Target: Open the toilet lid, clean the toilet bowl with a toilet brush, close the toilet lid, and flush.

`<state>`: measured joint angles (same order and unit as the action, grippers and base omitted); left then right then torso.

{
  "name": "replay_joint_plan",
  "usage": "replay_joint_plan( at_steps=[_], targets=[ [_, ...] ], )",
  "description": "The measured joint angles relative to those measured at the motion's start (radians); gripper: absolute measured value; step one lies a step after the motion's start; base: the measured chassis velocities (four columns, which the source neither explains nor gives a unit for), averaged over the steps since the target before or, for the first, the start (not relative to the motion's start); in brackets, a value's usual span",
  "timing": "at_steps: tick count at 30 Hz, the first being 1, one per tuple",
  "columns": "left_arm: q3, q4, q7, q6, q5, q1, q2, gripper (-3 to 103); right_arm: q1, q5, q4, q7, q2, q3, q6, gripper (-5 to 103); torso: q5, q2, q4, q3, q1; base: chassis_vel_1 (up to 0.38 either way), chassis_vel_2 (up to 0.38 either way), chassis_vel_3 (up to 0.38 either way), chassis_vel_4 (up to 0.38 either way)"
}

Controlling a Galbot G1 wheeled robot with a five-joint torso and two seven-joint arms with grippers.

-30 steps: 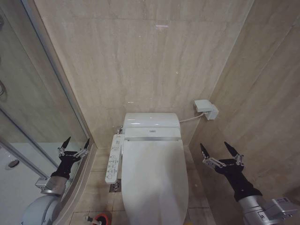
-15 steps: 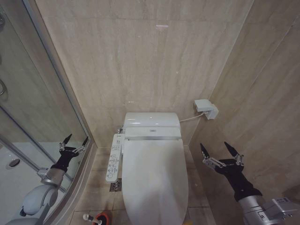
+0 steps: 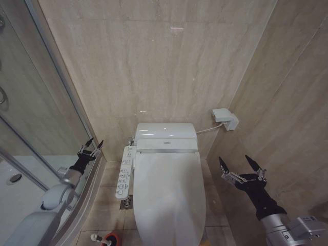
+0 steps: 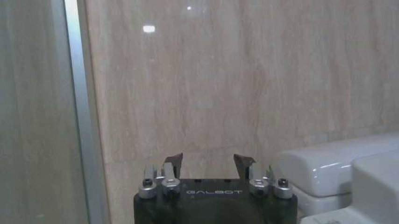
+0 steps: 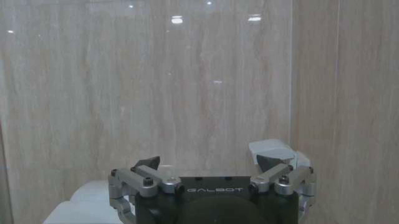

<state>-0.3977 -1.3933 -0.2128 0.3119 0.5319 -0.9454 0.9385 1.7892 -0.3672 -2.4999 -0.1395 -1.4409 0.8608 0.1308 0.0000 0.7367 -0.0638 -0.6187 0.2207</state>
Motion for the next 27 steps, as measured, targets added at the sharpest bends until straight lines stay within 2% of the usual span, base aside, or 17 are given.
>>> replay_joint_plan(
  at_steps=[1,2,9,10,13,16,17,18,23,24,25,27],
  targets=[
    [0.015,0.025,-0.002,0.003,0.0,0.023,0.0,61,0.0,0.0,0.0,0.0,0.0,0.0,0.0,100,0.0,0.0,-0.0001,0.0,0.0,0.0,0.0,0.0,0.0],
    [0.03,0.05,-0.004,0.007,0.0,0.044,0.0,57,0.0,0.0,0.0,0.0,0.0,0.0,0.0,100,0.0,0.0,0.0,0.0,0.0,0.0,0.0,0.0,0.0],
    [0.113,0.151,-0.026,0.027,-0.007,0.143,0.0,57,0.0,0.0,0.0,0.0,0.0,0.0,0.0,100,-0.0001,0.0,0.0001,0.0,0.0,0.0,0.0,0.0,0.0],
    [0.144,0.175,-0.029,0.03,-0.012,0.175,0.0,48,0.0,0.0,0.0,0.0,0.0,0.0,0.0,100,-0.0001,0.0,-0.0001,0.0,0.0,0.0,0.0,0.0,0.0],
    [0.196,0.21,-0.037,0.038,-0.019,0.223,0.0,48,0.0,0.0,0.0,0.0,0.0,0.0,0.0,100,0.0,0.0,-0.0004,0.0,0.0,0.0,0.0,0.0,0.0],
    [0.287,0.265,-0.059,0.061,-0.03,0.294,0.001,48,0.0,0.0,0.0,0.0,0.0,0.0,0.0,100,0.0,0.0,-0.0003,0.0,0.0,0.0,0.0,0.0,0.0],
    [0.287,0.265,-0.059,0.061,-0.03,0.294,0.001,48,0.0,0.0,0.0,0.0,0.0,0.0,0.0,100,0.0,0.0,-0.0003,0.0,0.0,0.0,0.0,0.0,0.0],
    [0.326,0.294,-0.077,0.082,-0.027,0.324,0.002,27,0.0,0.0,0.0,0.0,0.0,0.0,0.0,100,0.0,0.0,-0.0001,0.0,0.0,0.0,0.0,0.0,0.0],
    [0.418,0.381,-0.152,0.147,-0.033,0.408,0.011,27,0.0,0.0,0.0,0.0,0.0,0.0,0.0,100,-0.0001,0.0,-0.0002,0.0,0.0,0.0,0.0,0.0,0.0],
    [0.438,0.403,-0.17,0.162,-0.035,0.427,0.013,22,0.0,0.0,0.0,0.0,0.0,0.0,0.0,100,0.0,0.0,-0.0003,0.0,0.0,0.0,0.0,0.0,0.0],
    [0.438,0.403,-0.17,0.162,-0.035,0.427,0.013,22,0.0,0.0,0.0,0.0,0.0,0.0,0.0,100,0.0,0.0,-0.0003,0.0,0.0,0.0,0.0,0.0,0.0],
    [0.458,0.442,-0.212,0.189,-0.051,0.451,0.017,22,0.0,0.0,0.0,0.0,0.0,0.0,0.0,100,0.0,0.0,-0.0002,0.0,0.0,0.0,0.0,0.0,0.0]
  ],
)
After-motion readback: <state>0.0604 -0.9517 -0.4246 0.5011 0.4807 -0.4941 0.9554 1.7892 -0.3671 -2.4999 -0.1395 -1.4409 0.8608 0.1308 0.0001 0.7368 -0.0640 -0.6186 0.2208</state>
